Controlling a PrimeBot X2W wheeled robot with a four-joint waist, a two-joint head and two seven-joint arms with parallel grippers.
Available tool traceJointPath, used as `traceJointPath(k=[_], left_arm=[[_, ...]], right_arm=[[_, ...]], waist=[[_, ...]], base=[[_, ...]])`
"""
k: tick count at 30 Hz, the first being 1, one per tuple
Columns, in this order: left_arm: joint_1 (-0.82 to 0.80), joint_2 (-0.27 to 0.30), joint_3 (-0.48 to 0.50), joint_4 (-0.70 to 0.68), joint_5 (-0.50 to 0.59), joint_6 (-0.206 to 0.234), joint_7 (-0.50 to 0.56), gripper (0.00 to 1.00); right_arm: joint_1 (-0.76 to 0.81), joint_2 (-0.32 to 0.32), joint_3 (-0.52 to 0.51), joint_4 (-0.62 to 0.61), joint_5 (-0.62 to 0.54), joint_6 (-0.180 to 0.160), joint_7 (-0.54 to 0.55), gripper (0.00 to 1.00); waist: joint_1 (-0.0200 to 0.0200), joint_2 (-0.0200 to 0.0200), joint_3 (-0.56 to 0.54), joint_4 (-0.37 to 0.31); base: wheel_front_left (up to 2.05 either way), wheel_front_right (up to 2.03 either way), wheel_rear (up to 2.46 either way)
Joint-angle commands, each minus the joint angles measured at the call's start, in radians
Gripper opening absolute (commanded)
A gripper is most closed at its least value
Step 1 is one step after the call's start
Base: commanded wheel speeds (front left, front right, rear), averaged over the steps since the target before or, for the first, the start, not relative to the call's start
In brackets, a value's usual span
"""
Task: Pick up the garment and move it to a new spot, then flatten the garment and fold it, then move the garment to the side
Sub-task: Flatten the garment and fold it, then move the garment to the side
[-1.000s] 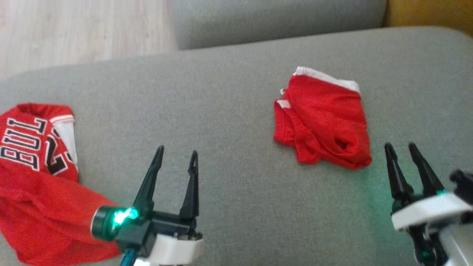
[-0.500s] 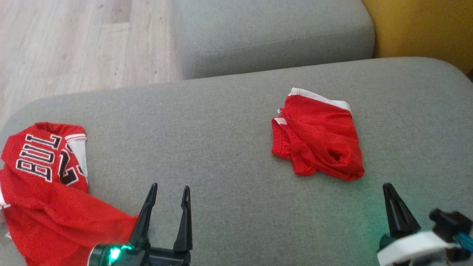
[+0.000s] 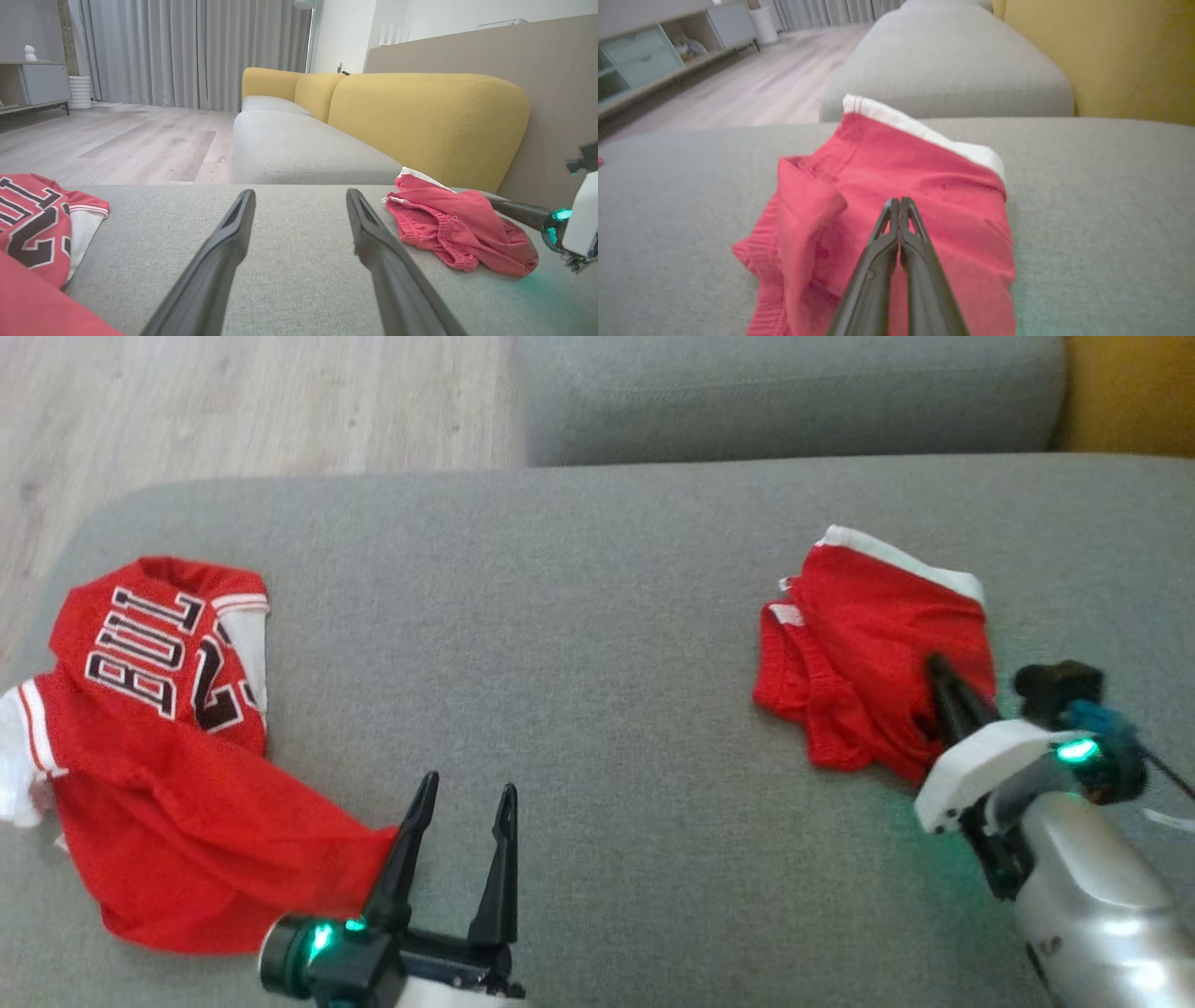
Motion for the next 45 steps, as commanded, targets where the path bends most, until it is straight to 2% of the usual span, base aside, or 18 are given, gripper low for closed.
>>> traceJointPath(k=[1, 4, 8, 12, 14, 16, 17, 18, 19, 22, 25, 28, 35, 45], left_arm=[[-0.051, -0.009, 0.027, -0.023, 0.009, 0.000, -0.005, 1.00], [-0.068, -0.009, 0.034, 0.005, 0.036, 0.013, -0.005, 1.00], [-0.083, -0.009, 0.058, 0.007, 0.050, 0.031, -0.005, 1.00], [-0.083, -0.009, 0.077, 0.000, 0.051, 0.040, -0.005, 1.00], [-0.077, -0.009, 0.082, -0.012, 0.044, 0.044, -0.005, 1.00], [-0.063, -0.009, 0.088, -0.023, 0.038, 0.048, -0.005, 1.00], [-0.055, -0.009, 0.092, -0.028, 0.034, 0.050, -0.005, 1.00], [-0.045, -0.009, 0.094, -0.035, 0.030, 0.051, -0.005, 1.00], [-0.035, -0.009, 0.097, -0.042, 0.026, 0.053, -0.005, 1.00], [-0.004, -0.009, 0.110, -0.073, 0.010, 0.055, -0.005, 1.00], [0.019, -0.009, 0.126, -0.105, 0.000, 0.056, -0.005, 1.00], [0.050, -0.009, 0.151, -0.113, -0.006, 0.055, -0.005, 1.00], [0.148, -0.009, 0.200, -0.060, 0.033, 0.073, -0.005, 1.00], [0.169, -0.009, 0.187, -0.014, 0.098, 0.043, -0.005, 1.00]], right_arm=[[-0.034, 0.013, 0.043, 0.004, -0.013, -0.001, -0.016, 0.00], [-0.065, 0.052, 0.134, 0.052, 0.010, -0.001, -0.040, 0.00], [-0.048, 0.088, 0.290, 0.031, 0.088, -0.001, -0.065, 0.00], [0.008, 0.072, 0.431, -0.039, 0.169, -0.001, -0.074, 0.00], [0.038, 0.047, 0.447, -0.116, 0.179, -0.001, -0.075, 0.00], [0.082, 0.021, 0.410, -0.197, 0.157, -0.001, -0.076, 0.00], [0.112, 0.012, 0.378, -0.239, 0.141, -0.001, -0.076, 0.15], [0.148, 0.004, 0.335, -0.281, 0.123, -0.001, -0.076, 0.46], [0.186, -0.002, 0.284, -0.324, 0.098, -0.001, -0.076, 1.00], [0.311, -0.006, 0.108, -0.462, 0.002, -0.001, -0.076, 1.00], [0.439, 0.018, -0.062, -0.608, -0.075, -0.001, -0.076, 1.00], [0.542, 0.044, -0.167, -0.717, -0.119, -0.001, -0.076, 1.00], [0.667, 0.043, -0.230, -0.768, -0.165, -0.001, -0.076, 1.00], [0.701, 0.054, -0.240, -0.753, -0.199, -0.001, -0.076, 1.00]], waist=[[-0.0002, 0.0000, 0.023, 0.015], [-0.0002, 0.0000, 0.048, 0.017], [-0.0002, 0.0000, 0.058, 0.000], [-0.0002, 0.0000, 0.042, -0.024], [-0.0002, 0.0000, 0.024, -0.039], [-0.0002, 0.0000, -0.001, -0.056], [-0.0002, 0.0000, -0.017, -0.066], [-0.0002, 0.0000, -0.031, -0.074], [-0.0002, 0.0000, -0.046, -0.081], [-0.0002, 0.0000, -0.082, -0.103], [-0.0002, 0.0000, -0.107, -0.111], [-0.0002, 0.0000, -0.135, -0.118], [-0.0002, 0.0000, -0.197, -0.122], [-0.0002, 0.0000, -0.233, -0.105]], base=[[0.00, 0.00, 0.00], [0.00, 0.00, 0.00], [0.00, 0.00, 0.00], [0.00, 0.00, 0.00], [0.00, 0.00, 0.00], [0.00, 0.00, 0.00], [0.00, 0.00, 0.00], [0.00, 0.00, 0.00], [0.00, 0.00, 0.00], [0.00, 0.00, 0.00], [0.00, 0.00, 0.00], [0.00, 0.00, 0.00], [0.00, 0.00, 0.00], [0.00, 0.00, 0.00]])
